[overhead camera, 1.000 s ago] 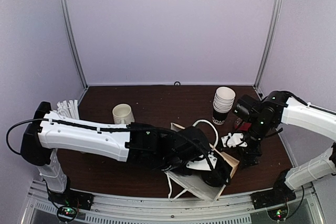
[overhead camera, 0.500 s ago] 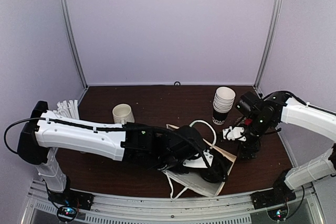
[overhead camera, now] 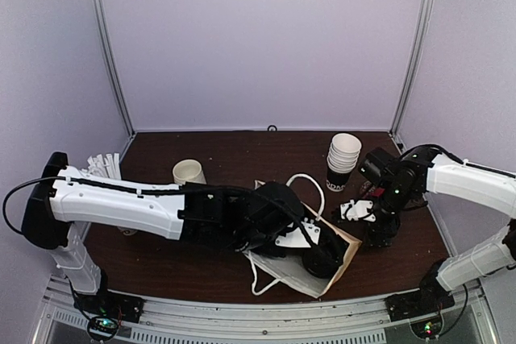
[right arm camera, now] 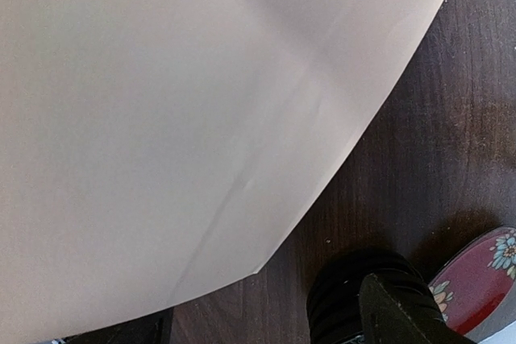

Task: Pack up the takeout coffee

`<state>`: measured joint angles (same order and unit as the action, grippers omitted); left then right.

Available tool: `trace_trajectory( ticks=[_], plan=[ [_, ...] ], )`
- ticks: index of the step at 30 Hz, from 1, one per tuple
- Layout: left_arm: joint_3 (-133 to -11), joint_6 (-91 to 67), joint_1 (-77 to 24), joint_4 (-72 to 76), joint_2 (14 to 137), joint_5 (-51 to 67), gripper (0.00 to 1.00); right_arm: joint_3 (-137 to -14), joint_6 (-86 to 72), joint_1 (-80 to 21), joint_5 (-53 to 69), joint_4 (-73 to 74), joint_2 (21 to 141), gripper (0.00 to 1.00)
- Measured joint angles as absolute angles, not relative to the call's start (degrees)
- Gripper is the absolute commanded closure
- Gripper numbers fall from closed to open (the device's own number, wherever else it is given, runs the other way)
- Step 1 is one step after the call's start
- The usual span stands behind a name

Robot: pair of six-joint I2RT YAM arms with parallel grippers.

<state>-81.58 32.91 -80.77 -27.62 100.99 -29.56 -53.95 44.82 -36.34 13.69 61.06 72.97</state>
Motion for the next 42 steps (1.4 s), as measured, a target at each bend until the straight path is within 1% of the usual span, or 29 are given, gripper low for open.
trace_trajectory(
  ticks=[10,26,42],
  plan=[
    [-80.25,33.54,-78.85,-24.53,100.95,-26.22,0.63,-54.06,45.10,-36.34,14.28,61.08,74.72,0.17],
    [-79.92,33.47,-77.56,-24.08,100.95,-19.31,0.64,-54.61,45.23,-36.34,16.34,61.52,75.26,0.18],
    [-81.56,32.23,-76.49,-23.68,103.77,-18.20,0.63,-54.96,46.13,-36.21,20.18,63.37,75.29,0.17]
  ],
)
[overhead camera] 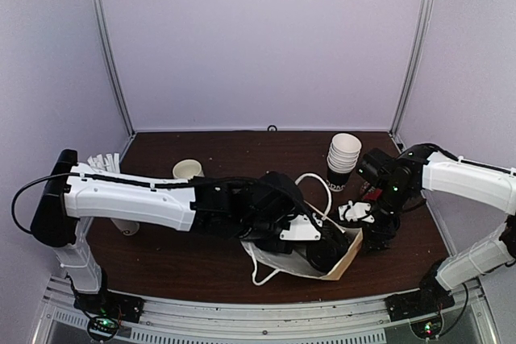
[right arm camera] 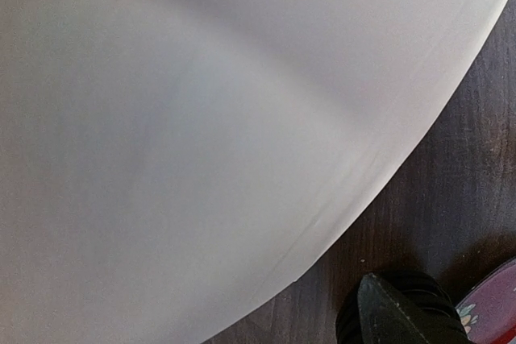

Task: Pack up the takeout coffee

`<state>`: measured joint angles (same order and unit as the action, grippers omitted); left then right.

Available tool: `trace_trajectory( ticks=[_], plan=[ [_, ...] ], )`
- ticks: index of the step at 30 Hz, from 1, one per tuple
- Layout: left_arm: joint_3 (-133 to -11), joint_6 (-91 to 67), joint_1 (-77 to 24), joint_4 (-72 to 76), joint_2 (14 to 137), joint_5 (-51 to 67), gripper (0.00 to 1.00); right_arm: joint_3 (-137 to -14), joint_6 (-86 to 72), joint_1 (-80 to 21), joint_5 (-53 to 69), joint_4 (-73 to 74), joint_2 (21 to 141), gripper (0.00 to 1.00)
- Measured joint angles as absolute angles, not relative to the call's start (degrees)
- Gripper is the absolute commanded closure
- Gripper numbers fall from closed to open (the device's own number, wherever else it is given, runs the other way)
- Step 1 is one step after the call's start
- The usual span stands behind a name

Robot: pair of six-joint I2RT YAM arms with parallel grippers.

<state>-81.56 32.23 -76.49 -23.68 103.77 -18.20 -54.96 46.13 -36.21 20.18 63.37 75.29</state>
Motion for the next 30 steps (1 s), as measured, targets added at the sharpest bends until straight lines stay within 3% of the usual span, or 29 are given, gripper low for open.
trace_trajectory(
  ticks=[30],
  plan=[
    [-107.50,20.25,-71.94,-50.92,116.57,-1.72,0.62,-55.90,46.37,-32.69,26.39,69.14,68.64,0.16]
  ],
)
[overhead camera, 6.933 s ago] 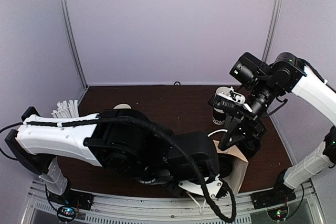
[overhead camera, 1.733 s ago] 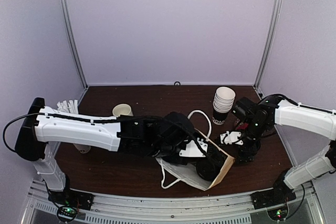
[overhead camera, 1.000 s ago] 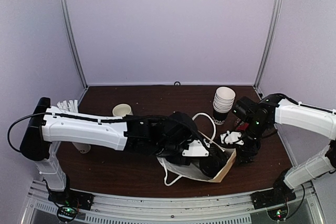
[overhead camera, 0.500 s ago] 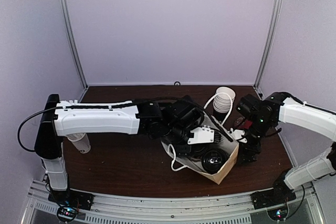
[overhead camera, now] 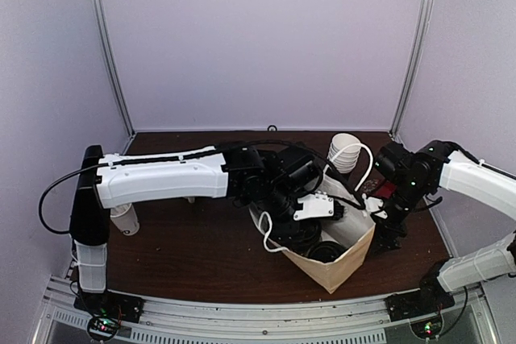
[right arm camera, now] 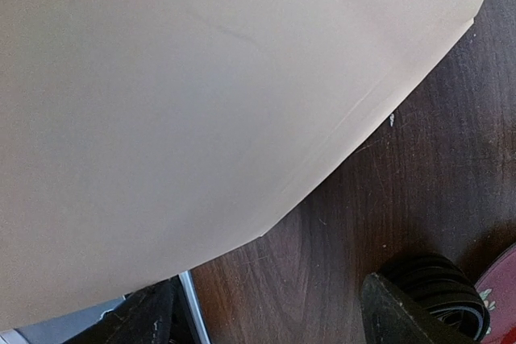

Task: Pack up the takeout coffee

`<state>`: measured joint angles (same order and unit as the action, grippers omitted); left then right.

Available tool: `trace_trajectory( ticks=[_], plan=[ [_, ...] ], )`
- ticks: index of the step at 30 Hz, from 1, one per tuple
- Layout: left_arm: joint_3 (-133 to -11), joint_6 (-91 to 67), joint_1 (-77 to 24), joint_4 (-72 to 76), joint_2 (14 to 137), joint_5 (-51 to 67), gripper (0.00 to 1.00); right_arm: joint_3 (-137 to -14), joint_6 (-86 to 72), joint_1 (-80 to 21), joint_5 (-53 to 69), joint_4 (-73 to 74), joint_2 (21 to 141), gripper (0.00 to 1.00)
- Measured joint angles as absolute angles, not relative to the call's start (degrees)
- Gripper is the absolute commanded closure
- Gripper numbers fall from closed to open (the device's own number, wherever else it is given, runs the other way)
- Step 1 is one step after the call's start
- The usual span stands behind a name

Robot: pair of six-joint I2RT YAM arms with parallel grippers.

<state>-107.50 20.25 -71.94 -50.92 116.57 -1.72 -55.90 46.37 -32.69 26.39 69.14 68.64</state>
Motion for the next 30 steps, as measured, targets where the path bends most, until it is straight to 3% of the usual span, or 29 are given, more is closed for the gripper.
trace_trajectory(
  ticks=[13,30],
  plan=[
    [-114.96,19.05,-71.75,-55.31,121.56,-1.45,0.62,-55.72,46.54,-30.70,26.96,70.19,67.46,0.15],
    [-109.86,18.70,-70.81,-46.33,121.36,1.13,0.62,-55.33,44.91,-29.19,27.22,71.72,66.61,0.12]
  ],
)
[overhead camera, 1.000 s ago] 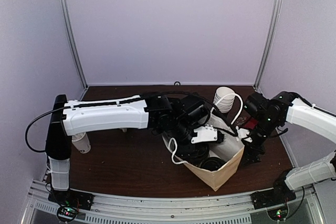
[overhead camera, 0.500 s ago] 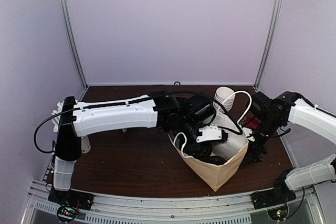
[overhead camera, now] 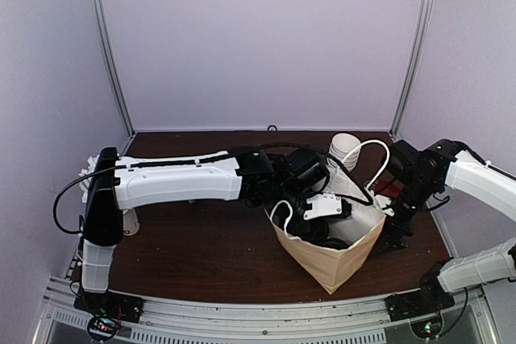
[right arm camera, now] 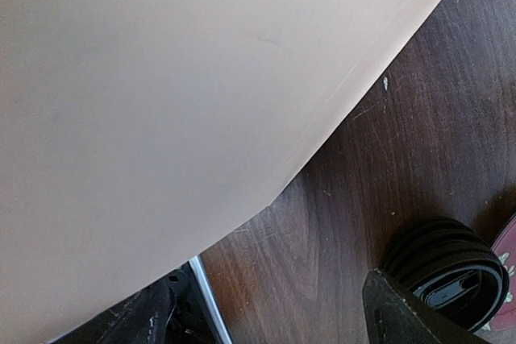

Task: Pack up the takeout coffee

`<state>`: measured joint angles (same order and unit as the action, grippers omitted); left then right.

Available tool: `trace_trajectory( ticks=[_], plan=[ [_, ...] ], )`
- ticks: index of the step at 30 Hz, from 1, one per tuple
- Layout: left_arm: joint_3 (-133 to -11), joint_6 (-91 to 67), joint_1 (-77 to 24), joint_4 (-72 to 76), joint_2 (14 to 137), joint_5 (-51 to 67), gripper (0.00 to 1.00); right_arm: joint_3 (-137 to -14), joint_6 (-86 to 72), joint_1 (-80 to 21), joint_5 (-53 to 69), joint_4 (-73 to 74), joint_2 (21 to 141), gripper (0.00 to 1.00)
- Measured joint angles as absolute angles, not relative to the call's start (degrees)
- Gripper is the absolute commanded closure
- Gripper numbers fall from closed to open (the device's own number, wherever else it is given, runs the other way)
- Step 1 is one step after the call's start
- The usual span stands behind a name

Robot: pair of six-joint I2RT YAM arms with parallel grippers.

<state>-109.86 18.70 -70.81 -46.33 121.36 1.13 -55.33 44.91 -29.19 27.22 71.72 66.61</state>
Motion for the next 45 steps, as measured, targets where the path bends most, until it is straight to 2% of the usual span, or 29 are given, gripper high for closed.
trace_trajectory(
  ticks=[3,11,12,13,27,33,41,45],
  plan=[
    [-109.73,18.65,-70.81,-46.11,121.30,1.32,0.56,-56.71,44.53,-28.95,27.20,73.63,66.28,0.10],
    [-109.73,17.47,-70.81,-47.13,120.38,1.30,0.26,-63.90,44.91,-28.95,29.76,78.32,63.46,0.07],
    [-109.73,17.21,-70.81,-47.27,120.20,1.23,0.10,-64.82,45.04,-28.97,30.28,78.52,63.07,0.07],
    [-109.73,16.91,-70.81,-47.48,120.03,1.17,0.03,-65.41,45.10,-28.99,30.81,78.63,62.85,0.07],
    [-109.62,13.10,-70.81,-50.11,113.21,0.58,0.02,-67.94,45.56,-29.02,34.85,79.00,64.49,0.07],
    [-109.62,12.47,-70.81,-49.30,109.25,-1.17,0.03,-74.30,45.19,-29.02,39.16,79.42,67.40,0.08],
    [-109.10,11.79,-70.81,-46.41,103.98,-2.85,0.03,-86.87,41.39,-29.19,49.80,80.03,74.39,0.14],
    [-108.14,11.22,-70.81,-42.68,100.64,-4.75,0.02,-91.68,37.85,-29.69,53.34,79.55,78.28,0.22]
  ],
)
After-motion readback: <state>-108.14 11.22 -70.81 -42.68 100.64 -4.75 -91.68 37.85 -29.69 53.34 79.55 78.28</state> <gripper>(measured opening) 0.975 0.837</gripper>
